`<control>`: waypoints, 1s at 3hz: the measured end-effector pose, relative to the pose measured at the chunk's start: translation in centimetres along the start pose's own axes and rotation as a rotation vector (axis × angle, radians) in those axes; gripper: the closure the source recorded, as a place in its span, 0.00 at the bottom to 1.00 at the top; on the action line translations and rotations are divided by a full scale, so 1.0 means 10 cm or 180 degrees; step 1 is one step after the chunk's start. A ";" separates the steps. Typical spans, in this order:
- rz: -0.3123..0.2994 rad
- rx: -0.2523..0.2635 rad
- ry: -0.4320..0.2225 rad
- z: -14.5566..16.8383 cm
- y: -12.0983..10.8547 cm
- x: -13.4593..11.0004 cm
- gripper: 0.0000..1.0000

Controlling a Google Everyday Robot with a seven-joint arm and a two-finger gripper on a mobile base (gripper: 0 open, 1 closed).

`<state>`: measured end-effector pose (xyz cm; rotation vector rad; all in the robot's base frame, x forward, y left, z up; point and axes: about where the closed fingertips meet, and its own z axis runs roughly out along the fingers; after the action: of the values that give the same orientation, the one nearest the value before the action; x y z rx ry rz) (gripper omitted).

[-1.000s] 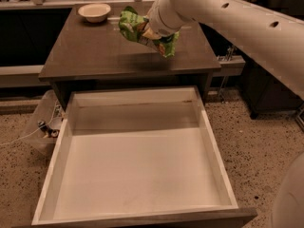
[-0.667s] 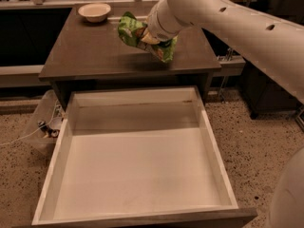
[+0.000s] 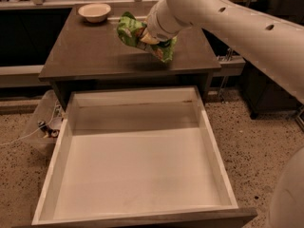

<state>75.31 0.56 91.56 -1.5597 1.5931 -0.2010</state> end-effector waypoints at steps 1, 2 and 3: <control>0.0000 0.0000 0.0000 0.00 0.00 0.00 0.58; 0.0000 0.0000 0.0000 0.00 0.00 0.00 0.35; 0.0000 -0.0001 0.0000 0.00 0.00 0.00 0.11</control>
Offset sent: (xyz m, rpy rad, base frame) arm 0.0000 0.0000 0.0000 0.0000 0.0000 0.0000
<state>75.31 0.57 91.55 -1.5599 1.5931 -0.2009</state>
